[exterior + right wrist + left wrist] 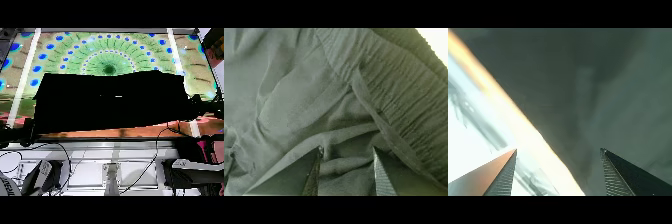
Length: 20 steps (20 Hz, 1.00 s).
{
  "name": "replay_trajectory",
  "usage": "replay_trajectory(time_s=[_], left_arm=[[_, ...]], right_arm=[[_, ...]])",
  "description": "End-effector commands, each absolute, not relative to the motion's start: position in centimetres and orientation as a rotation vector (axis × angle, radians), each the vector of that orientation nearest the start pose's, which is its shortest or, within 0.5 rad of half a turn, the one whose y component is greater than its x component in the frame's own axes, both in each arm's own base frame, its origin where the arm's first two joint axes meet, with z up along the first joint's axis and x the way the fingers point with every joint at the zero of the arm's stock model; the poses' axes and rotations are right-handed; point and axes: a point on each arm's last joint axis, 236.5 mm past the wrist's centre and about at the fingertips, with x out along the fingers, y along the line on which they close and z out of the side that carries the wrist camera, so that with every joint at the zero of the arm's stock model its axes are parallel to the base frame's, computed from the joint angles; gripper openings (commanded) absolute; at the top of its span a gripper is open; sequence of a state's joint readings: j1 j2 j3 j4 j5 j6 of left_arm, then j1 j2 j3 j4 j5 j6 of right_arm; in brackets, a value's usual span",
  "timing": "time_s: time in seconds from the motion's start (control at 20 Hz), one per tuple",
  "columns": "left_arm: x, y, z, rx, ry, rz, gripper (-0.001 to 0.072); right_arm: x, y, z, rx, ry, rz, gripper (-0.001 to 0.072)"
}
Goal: Fold the clothes and pants, and hang the long-sleeved shirts on hangers.
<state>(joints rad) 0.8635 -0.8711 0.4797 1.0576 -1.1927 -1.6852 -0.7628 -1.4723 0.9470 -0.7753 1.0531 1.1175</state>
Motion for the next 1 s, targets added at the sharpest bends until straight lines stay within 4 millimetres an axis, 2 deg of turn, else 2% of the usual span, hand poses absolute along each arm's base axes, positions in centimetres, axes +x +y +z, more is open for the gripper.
replay_trajectory(time_s=[0.0, 0.2, 0.3, 0.45, 0.65, 0.85, 0.95], left_arm=[[18.7, 8.7, -7.4, -1.250, 1.204, 0.649, 0.0580], [18.5, 9.2, -8.0, -1.254, 1.189, 0.689, 0.0575], [18.9, 9.9, -8.6, -1.247, 1.137, 0.713, 0.0543], [19.6, 9.7, -9.4, -1.280, 1.095, 0.705, 0.0535], [19.9, 9.5, -11.1, -1.324, 1.126, 0.704, 0.0536], [23.3, 9.6, -11.8, -1.437, 1.027, 0.646, 0.0535], [23.9, 9.3, -12.9, -1.425, 1.040, 0.652, 0.0504]], right_arm=[[36.1, -13.9, -6.9, 0.951, 1.059, -0.082, 0.0386], [36.0, -13.9, -6.8, 0.953, 1.061, -0.079, 0.0386], [36.0, -13.8, -6.8, 0.954, 1.063, -0.077, 0.0386], [36.0, -13.7, -6.8, 0.955, 1.064, -0.074, 0.0386], [36.1, -13.7, -6.7, 0.960, 1.060, -0.073, 0.0386], [36.2, -13.4, -6.7, 0.956, 1.064, -0.067, 0.0385], [36.4, -12.7, -6.8, 0.944, 1.074, -0.049, 0.0385]])
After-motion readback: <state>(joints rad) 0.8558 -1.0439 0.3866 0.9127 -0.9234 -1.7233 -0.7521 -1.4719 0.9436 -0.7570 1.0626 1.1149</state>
